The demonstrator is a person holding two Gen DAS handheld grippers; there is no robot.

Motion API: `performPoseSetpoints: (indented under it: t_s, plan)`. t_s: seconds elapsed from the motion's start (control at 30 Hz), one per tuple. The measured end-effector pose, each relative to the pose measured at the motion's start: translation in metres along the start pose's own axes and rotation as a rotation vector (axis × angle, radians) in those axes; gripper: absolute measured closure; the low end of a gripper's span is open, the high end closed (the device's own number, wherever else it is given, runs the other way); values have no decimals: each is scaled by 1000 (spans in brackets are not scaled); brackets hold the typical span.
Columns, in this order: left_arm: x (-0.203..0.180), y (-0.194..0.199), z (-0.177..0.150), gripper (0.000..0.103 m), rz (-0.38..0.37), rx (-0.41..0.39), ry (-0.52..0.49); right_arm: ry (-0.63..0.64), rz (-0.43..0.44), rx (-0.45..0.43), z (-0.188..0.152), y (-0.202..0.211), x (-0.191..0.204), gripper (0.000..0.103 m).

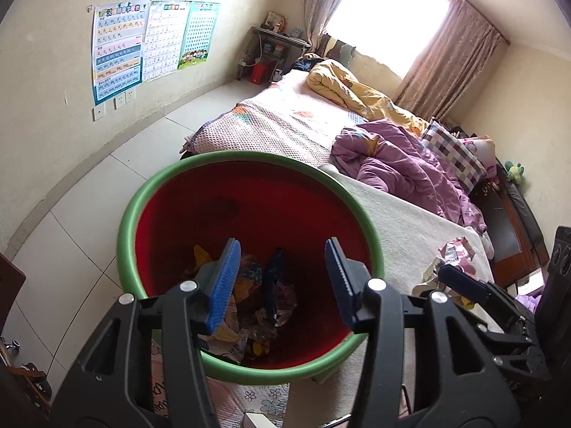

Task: Collect trash
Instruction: 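Move both open grippers back over the remaining trash on the mat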

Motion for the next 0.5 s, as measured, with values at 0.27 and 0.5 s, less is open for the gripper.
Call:
performPoseSetpoints:
  t_s: [0.27,0.5]
  plan:
    - [-31,5,-8,56,-24,1,-40,-67,-63,-3,-20,26,-39,32]
    - [-56,8,-17,56,-25,5,-55,-137,-127,10,-48,52,-87,32]
Point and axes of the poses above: each gripper's, at about its wrist camera, not at the fingertips, and y roughly against the way its jaws point, x to its left, z to its top, the point moved 9 cm from there along -y, roughly the way its jaws point, and after that the axes turned 5 degrees about z, right-handed, at the moved point
